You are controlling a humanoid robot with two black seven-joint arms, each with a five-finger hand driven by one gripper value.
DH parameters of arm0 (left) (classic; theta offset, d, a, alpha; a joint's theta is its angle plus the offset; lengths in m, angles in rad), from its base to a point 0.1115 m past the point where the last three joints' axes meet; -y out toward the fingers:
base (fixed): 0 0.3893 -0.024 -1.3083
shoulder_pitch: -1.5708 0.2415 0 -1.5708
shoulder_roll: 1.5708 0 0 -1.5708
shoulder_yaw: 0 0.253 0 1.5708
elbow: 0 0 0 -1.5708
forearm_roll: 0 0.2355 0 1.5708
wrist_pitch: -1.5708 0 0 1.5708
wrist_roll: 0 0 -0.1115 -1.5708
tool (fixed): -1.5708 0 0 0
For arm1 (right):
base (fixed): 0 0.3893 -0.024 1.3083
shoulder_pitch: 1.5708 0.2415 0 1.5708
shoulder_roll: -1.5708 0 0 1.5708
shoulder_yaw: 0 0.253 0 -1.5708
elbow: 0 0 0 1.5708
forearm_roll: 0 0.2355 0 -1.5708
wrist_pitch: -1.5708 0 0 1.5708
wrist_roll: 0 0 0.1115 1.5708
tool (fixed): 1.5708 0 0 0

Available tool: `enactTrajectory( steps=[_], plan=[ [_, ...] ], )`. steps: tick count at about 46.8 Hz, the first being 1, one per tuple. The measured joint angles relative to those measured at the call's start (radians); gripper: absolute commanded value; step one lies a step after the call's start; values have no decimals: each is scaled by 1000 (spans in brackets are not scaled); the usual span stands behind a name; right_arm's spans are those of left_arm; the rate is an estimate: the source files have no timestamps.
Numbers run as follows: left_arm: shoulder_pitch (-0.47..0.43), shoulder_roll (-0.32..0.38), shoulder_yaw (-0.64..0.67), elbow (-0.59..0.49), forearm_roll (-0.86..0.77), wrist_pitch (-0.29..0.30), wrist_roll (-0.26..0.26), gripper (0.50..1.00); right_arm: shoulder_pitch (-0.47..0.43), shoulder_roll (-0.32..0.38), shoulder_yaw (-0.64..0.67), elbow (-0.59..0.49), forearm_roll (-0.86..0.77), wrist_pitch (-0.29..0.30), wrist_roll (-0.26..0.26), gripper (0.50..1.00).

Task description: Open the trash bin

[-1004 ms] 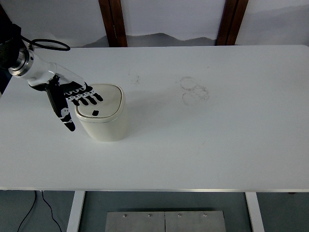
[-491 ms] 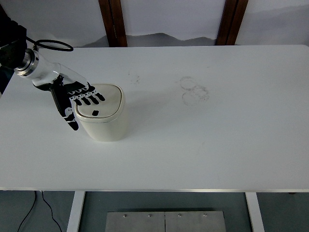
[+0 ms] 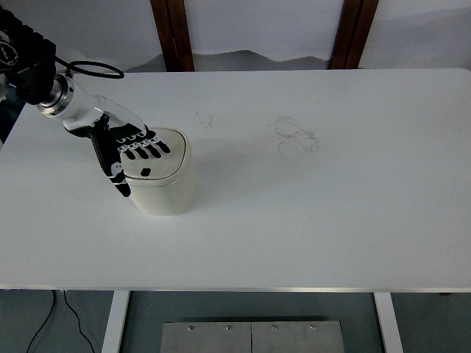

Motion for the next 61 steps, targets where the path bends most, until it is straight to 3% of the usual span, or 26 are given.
enactTrajectory(
  steps=[61],
  plan=[
    [14, 5, -1, -1, -9, 1, 0, 1000, 0, 0, 0, 0, 0, 0, 0, 995]
  ],
)
